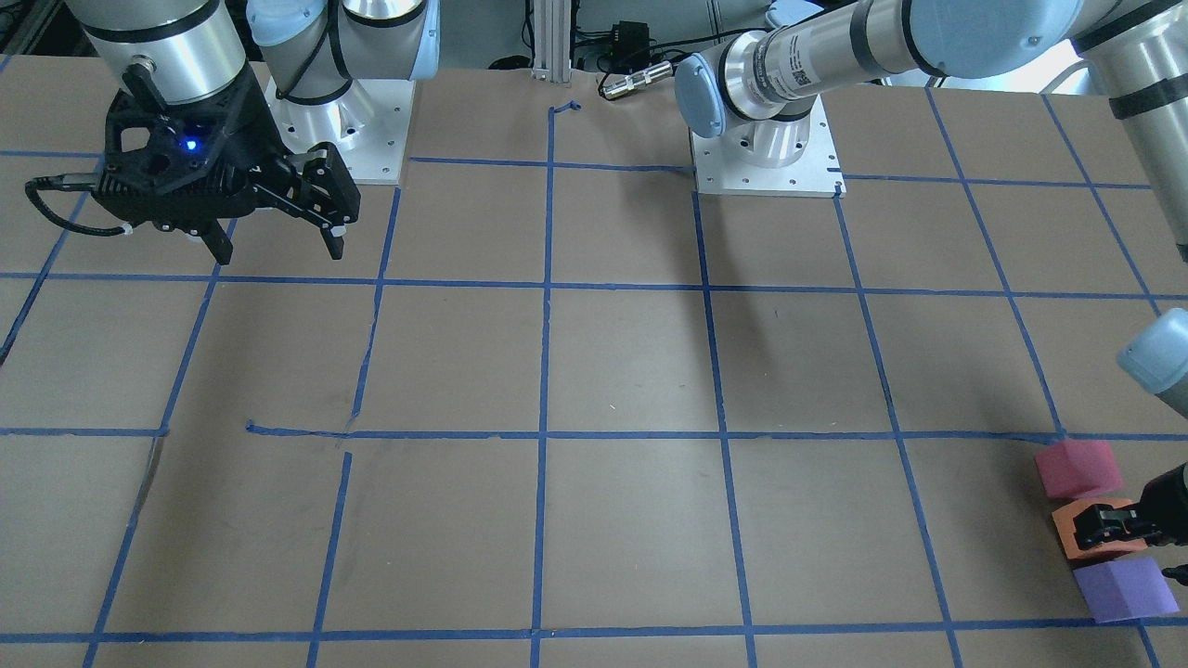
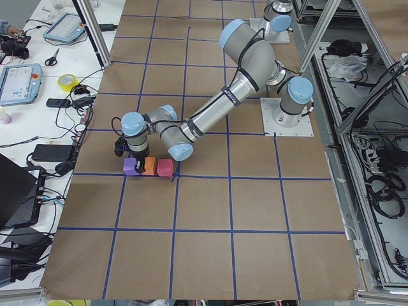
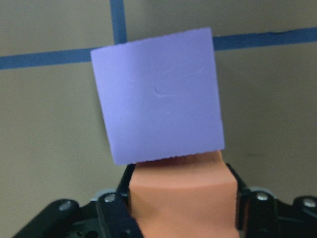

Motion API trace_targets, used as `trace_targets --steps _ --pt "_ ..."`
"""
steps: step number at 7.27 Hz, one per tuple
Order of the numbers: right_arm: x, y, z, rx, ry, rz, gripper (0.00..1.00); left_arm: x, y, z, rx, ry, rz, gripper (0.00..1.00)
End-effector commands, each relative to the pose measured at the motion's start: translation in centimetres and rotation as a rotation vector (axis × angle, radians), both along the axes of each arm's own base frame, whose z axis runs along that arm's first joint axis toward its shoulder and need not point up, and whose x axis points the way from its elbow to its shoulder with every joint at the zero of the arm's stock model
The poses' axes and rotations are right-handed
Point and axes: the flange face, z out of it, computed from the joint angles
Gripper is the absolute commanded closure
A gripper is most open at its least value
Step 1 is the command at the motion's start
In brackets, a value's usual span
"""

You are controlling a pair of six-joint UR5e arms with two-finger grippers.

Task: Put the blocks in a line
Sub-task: 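Lower the orange cube onto the pink cube, below the purple cube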

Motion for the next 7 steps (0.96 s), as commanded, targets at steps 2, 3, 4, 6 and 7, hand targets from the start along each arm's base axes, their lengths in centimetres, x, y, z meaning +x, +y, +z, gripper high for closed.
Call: trace_targets --steps 2,3,4,6,7 --pt "-0.63 -0.03 0.0 -0.003 0.063 -0.005 0.0 0.14 -0.02 -0.15 0.002 -0.002 0.001 0.99" --pt "-0.64 -0.03 0.0 -0.003 0.063 -0.005 0.0 0.24 0.01 -0.15 0.001 -0.001 0.004 0.99" --pt "-0.64 -0.03 0.0 -0.003 0.063 -0.005 0.0 0.25 -0.03 -0.08 -0.001 0.0 0.004 0.99" --pt "-0.82 -0.06 0.02 -0.005 0.074 -0.007 0.0 0.38 0.01 -0.29 0.001 -0.001 0.004 0.93" --pt "-0.8 -0.03 0.01 -0.004 0.08 -0.005 0.0 0.37 0.03 -0.7 0.006 0.002 0.004 0.9"
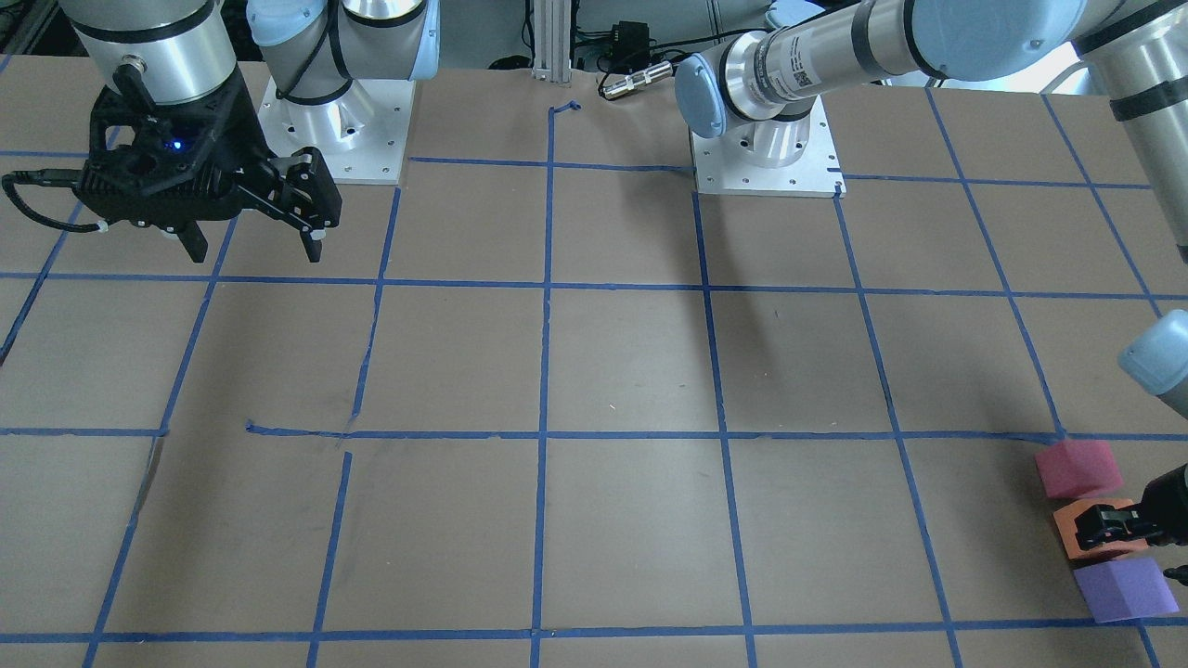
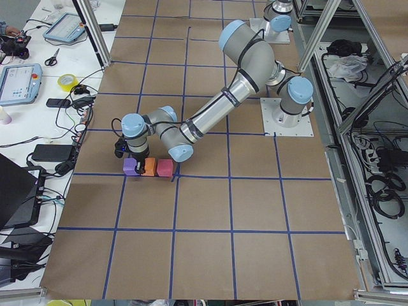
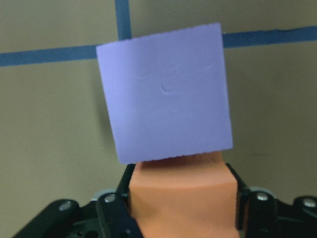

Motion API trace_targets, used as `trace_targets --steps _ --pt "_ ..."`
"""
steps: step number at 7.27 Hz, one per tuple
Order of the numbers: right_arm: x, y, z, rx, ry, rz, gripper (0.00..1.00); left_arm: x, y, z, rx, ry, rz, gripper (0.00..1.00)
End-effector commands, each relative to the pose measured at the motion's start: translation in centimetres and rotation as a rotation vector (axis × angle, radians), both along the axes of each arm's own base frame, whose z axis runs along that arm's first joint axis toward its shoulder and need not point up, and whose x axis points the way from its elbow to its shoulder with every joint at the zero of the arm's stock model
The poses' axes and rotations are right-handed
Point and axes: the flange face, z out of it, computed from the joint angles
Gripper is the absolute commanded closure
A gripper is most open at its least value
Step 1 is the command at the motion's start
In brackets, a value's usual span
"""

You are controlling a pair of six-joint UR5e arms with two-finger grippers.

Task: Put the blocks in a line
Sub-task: 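Lower the orange cube onto the pink cube, below the purple cube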

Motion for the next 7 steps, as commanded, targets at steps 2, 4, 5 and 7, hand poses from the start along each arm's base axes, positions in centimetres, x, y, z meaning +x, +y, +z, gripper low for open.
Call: trace_targets --steps 2,4,5,7 --pt "-0.3 0.0 -0.1 0.002 0.034 0.011 0.0 0.0 0.1 -0.8 0.014 0.005 0.0 0.01" --pt "-0.3 0.0 0.0 0.0 0.034 0.011 0.0 0.2 0.0 -0.5 0.013 -0.008 0.001 0.0" --pt "-0.4 0.0 0.0 0.001 0.035 0.011 0.0 0.2 0.0 0.8 -0.002 -0.018 0.0 0.0" --pt "-0.4 0.1 0.2 -0.003 0.035 0.01 0.0 -1.1 0.3 5.3 -0.029 -0.036 -0.009 0.0"
